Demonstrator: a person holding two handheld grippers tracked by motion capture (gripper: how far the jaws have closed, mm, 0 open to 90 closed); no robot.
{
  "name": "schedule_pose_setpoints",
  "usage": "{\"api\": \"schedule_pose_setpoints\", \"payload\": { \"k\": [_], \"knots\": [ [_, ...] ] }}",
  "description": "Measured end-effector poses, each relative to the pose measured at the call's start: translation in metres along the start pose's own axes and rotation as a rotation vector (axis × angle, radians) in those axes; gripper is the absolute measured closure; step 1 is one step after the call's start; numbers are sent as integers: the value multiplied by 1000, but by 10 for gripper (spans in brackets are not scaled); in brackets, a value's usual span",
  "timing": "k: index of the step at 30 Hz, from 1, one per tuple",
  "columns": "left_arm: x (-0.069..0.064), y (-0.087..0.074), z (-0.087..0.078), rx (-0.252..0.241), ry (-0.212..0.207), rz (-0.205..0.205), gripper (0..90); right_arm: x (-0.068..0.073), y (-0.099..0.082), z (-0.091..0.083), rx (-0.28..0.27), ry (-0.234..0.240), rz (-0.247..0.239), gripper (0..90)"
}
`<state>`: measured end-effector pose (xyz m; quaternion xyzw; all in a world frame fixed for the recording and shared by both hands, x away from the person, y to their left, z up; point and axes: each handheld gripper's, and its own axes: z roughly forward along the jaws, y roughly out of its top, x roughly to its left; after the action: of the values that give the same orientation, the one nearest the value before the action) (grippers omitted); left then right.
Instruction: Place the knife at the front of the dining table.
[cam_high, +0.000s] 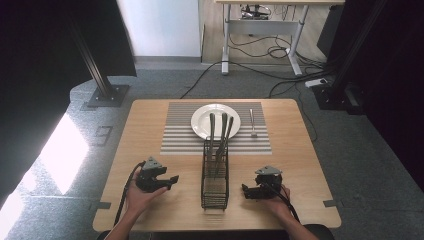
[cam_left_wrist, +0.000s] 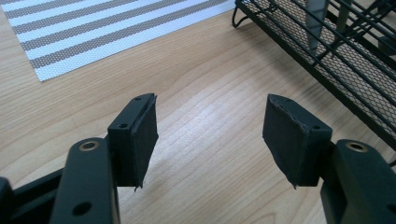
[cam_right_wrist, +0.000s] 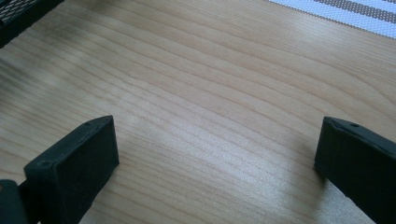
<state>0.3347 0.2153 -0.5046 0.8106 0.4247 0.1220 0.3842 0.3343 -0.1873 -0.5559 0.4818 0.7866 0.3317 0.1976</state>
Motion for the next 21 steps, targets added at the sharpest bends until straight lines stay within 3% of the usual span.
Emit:
{"api": "schedule_pose_setpoints", "payload": {
  "k": [21],
  "knots": [
    [6,10,-13,-84,-15,-51,227,0,1,0,7,0,0,0]
  ]
}}
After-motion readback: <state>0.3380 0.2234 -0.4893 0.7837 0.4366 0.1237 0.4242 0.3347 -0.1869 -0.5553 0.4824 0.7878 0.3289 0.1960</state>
